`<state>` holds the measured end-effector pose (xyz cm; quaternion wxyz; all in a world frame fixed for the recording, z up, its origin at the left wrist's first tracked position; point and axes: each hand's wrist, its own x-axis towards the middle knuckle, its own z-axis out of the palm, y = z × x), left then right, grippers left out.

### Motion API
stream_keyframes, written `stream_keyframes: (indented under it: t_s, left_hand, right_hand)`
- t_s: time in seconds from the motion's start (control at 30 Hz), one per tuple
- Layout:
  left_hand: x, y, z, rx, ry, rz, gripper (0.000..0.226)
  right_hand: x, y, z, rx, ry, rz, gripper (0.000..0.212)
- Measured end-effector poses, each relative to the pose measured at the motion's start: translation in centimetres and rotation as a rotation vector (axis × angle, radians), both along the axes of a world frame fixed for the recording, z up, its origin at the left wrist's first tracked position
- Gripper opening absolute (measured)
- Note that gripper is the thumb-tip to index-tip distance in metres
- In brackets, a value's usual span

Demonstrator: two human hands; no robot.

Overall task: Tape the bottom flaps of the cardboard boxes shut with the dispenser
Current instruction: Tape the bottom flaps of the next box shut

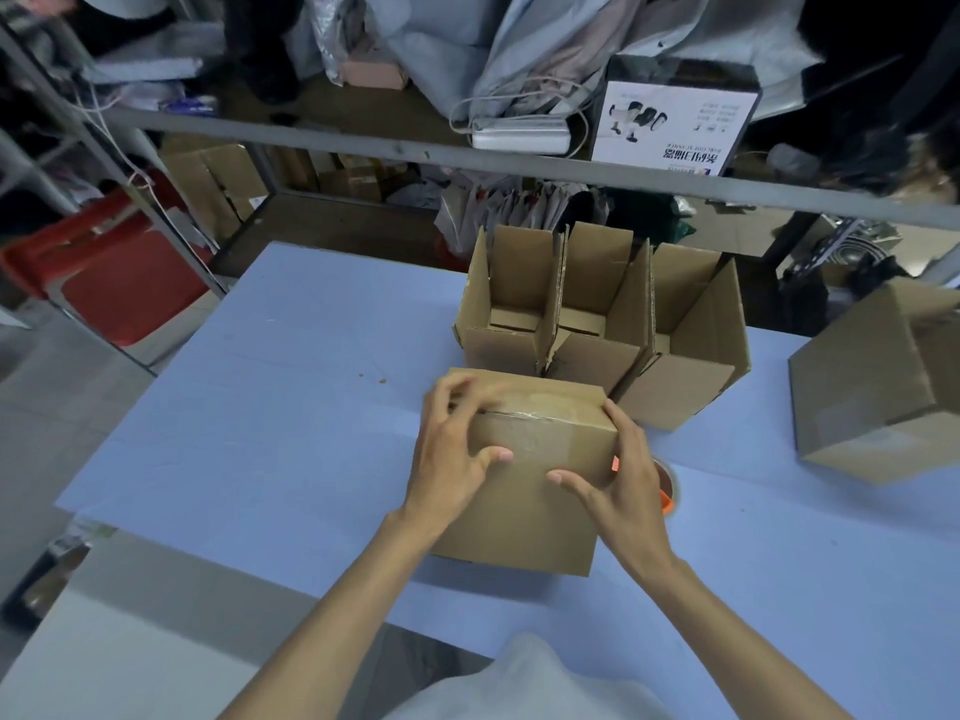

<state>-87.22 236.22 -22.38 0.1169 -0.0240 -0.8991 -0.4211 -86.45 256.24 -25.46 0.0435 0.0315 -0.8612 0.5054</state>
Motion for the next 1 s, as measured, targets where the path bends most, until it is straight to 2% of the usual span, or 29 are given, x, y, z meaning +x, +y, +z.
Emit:
stream_keyframes:
  t_s: [0.07,0.1,0.13,0.2,0.27,0.3,0.4,0.47,0.57,0.7,0.77,0.8,0.87,0.93,1.0]
  left_hand:
    - [0.7,-0.2,-0.2,0.074,-0.038,0.13,0.095]
    - [1.0,-0.5,-0.2,0.137,-0.104,0.196,0.098]
    - [1.4,-0.9,-0.1,0.209,-0.196,0.241,0.094]
    - [1.9,-1.9,-0.1,0.389,-0.365,0.221,0.063]
    - [2.1,-2.7,0.1,0.573,-0.432,0.176,0.034]
    - [2.1,-3.0,0.2,0.636,-0.43,0.185,0.028]
    - [1.8,-3.6,1.0,0.83,-0.438,0.266,0.025]
    - [1.7,-3.8,1.4,0.905,-0.463,0.293,0.03]
    - [2.1,-4.1,1.6,0.854,-0.477,0.292,0.049]
    - [4.7,-4.5,1.9,0.63,-0.466,0.104,0.091]
    - [6.3,-4.5,2.0,0.561,-0.444,0.001,0.1]
    - [6.9,-4.5,2.1,0.491,-0.403,-0.04,0.095]
    - [7.5,-4.4,2.3,0.419,-0.316,-0.063,0.067]
    - [7.6,-4.2,2.4,0.464,-0.281,-0.01,0.045]
    - [7.4,-4.3,2.3,0.506,-0.267,0.037,0.039]
  right_hand:
    - [-0.3,0.0,0.5,-0.052,-0.004,-0.016,0.093]
    - [-0.4,-0.1,0.8,-0.085,-0.007,-0.02,0.092]
    - [-0.6,-0.1,1.1,-0.13,-0.02,-0.02,0.091]
    - [-0.9,-0.2,1.9,-0.229,-0.069,-0.034,0.094]
    - [-1.3,-0.2,2.7,-0.26,-0.099,-0.037,0.101]
    - [-1.3,-0.2,3.0,-0.253,-0.105,-0.024,0.103]
    - [-0.1,-0.4,3.6,-0.202,-0.119,0.054,0.1]
    - [1.2,-0.8,3.5,-0.177,-0.124,0.113,0.084]
    - [2.1,-1.5,3.1,-0.276,-0.114,0.083,0.063]
    - [1.9,-1.3,3.2,-0.359,-0.157,0.0,0.061]
    - [1.6,-1.0,3.2,-0.345,-0.169,-0.038,0.055]
    - [1.4,-0.9,3.3,-0.339,-0.18,-0.052,0.051]
    - [0.7,-0.4,3.6,-0.355,-0.223,-0.047,0.044]
    - [0.4,-0.1,3.9,-0.346,-0.251,0.015,0.039]
    - [0.8,-0.2,4.2,-0.297,-0.222,0.085,0.04]
